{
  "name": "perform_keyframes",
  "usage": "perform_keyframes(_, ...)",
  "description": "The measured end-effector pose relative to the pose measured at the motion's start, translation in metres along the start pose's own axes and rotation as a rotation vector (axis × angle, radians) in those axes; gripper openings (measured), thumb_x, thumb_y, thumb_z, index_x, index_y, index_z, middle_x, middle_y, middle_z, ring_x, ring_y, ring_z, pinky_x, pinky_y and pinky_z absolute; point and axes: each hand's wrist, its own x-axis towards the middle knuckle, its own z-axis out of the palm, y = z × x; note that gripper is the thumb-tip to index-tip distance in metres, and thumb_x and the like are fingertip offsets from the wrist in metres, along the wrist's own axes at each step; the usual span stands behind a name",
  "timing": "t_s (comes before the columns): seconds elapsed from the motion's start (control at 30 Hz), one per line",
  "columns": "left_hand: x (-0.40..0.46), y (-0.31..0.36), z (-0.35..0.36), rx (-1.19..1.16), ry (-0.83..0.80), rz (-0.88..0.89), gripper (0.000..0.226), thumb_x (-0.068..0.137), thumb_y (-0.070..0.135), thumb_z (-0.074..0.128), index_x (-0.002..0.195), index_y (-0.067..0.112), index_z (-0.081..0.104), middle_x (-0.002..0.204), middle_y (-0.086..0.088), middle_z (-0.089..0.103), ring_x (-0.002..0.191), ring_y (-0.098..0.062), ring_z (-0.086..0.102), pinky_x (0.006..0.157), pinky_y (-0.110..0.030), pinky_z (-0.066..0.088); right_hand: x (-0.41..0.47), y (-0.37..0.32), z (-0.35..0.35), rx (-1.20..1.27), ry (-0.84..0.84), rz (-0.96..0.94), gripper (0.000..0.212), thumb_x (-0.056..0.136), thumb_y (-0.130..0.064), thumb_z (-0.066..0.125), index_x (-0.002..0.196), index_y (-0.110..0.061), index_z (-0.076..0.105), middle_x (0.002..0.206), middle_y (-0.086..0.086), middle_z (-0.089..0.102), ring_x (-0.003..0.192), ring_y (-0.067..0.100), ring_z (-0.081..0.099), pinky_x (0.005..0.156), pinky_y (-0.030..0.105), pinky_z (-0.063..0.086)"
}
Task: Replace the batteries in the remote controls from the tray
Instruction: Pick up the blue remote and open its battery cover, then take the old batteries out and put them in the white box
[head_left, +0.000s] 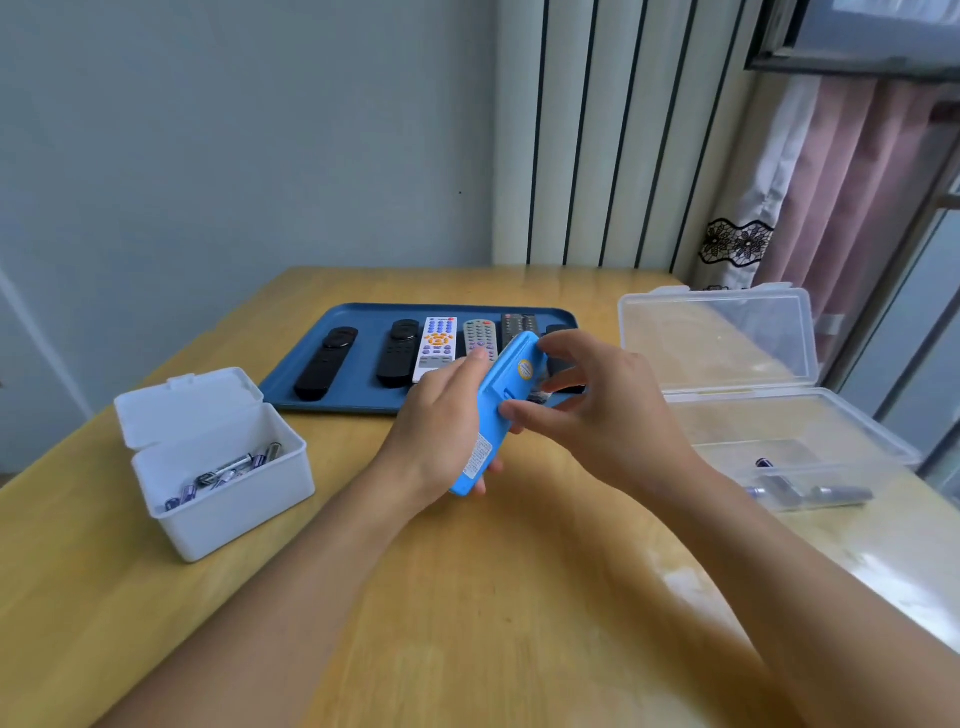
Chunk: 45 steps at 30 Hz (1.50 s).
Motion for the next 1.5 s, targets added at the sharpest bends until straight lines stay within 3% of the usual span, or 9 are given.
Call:
perform_keyframes(0.37,0.001,-0.004,-0.001,0.104,-0.044,0.048,0.037,0.107,0.033,0.034,0.104,0.013,0.066,0.088,-0.019,0.071,0.051,-0.027,0.058,0.041,-0.03,0.047,0.003,-0.001,-0.005,0.002,0.008,0.067,0.052,0.071,-0.034,0.089,0.114,-0.016,0.066,0.106,-0.004,0.07,0.085,0.005,0.071,0.076,0.029,0.059)
perform_keyframes(0.63,0.002,-0.01,0.004,0.261,-0.014,0.108,0.028,0.105,0.021,0.04,0.106,0.009,0.065,0.068,-0.003,0.062,0.049,-0.027,0.058,0.037,-0.032,0.045,-0.003,-0.005,0.002,-0.269,0.029,-0.069,0.039,0.073,-0.042,0.076,0.098,-0.015,0.068,0.079,0.002,0.073,0.069,0.02,0.069,0.066,0.037,0.057)
perform_keyframes(0.77,0.007,-0.013,0.006,0.26,-0.021,0.114,0.025,0.106,0.026,0.043,0.107,0.019,0.067,0.083,-0.02,0.063,0.049,-0.027,0.059,0.037,-0.032,0.048,-0.003,-0.008,0.007,-0.382,0.003,-0.081,0.037,0.075,-0.045,0.061,0.097,-0.015,0.061,0.071,0.001,0.066,0.067,0.023,0.065,0.061,0.038,0.055)
perform_keyframes(0.93,0.011,-0.015,0.001,0.145,-0.007,0.02,0.025,0.107,0.028,0.042,0.111,0.019,0.065,0.064,0.004,0.067,0.053,-0.027,0.058,0.038,-0.03,0.047,-0.005,-0.011,0.004,-0.254,-0.011,-0.061,0.029,0.08,-0.019,0.056,0.106,-0.015,0.068,0.081,0.009,0.071,0.074,0.026,0.066,0.064,0.04,0.055)
perform_keyframes(1.07,0.014,-0.013,-0.002,0.019,-0.02,-0.037,0.027,0.107,0.026,0.042,0.113,0.014,0.065,0.066,-0.002,0.068,0.052,-0.025,0.06,0.04,-0.029,0.048,-0.005,-0.012,0.01,-0.121,-0.034,0.02,0.031,0.079,-0.01,0.066,0.107,-0.018,0.077,0.11,0.001,0.07,0.089,0.02,0.068,0.078,0.039,0.057)
perform_keyframes(1.2,0.018,-0.012,0.0,-0.073,-0.05,-0.052,0.026,0.106,0.025,0.043,0.111,0.012,0.066,0.068,-0.009,0.063,0.051,-0.026,0.062,0.042,-0.031,0.049,-0.005,-0.009,0.017,-0.057,0.068,0.081,0.017,0.073,-0.027,0.08,0.089,-0.021,0.076,0.094,-0.005,0.068,0.075,0.011,0.065,0.071,0.03,0.055)
perform_keyframes(1.3,0.022,-0.015,0.001,-0.102,-0.035,-0.051,0.025,0.106,0.025,0.044,0.11,0.014,0.066,0.067,-0.007,0.066,0.053,-0.027,0.063,0.044,-0.03,0.049,-0.004,-0.016,0.012,-0.001,0.089,0.147,0.013,0.071,-0.017,0.08,0.082,-0.021,0.074,0.083,-0.003,0.07,0.068,0.011,0.068,0.065,0.032,0.057)
perform_keyframes(1.4,0.026,-0.018,-0.002,-0.128,0.029,-0.07,0.025,0.106,0.024,0.043,0.11,0.012,0.065,0.07,-0.009,0.07,0.052,-0.027,0.061,0.043,-0.03,0.048,-0.006,-0.026,-0.003,0.108,-0.035,0.217,0.009,0.074,-0.005,0.075,0.072,-0.013,0.072,0.064,0.0,0.071,0.051,0.01,0.07,0.044,0.025,0.051)
perform_keyframes(1.5,0.029,-0.02,-0.011,-0.15,0.069,-0.084,0.026,0.106,0.024,0.043,0.116,0.01,0.062,0.087,-0.019,0.074,0.05,-0.027,0.061,0.042,-0.028,0.048,-0.012,-0.027,-0.011,0.03,-0.399,0.254,0.008,0.076,-0.007,0.073,0.072,-0.014,0.072,0.06,0.001,0.072,0.054,0.012,0.071,0.04,0.017,0.043)
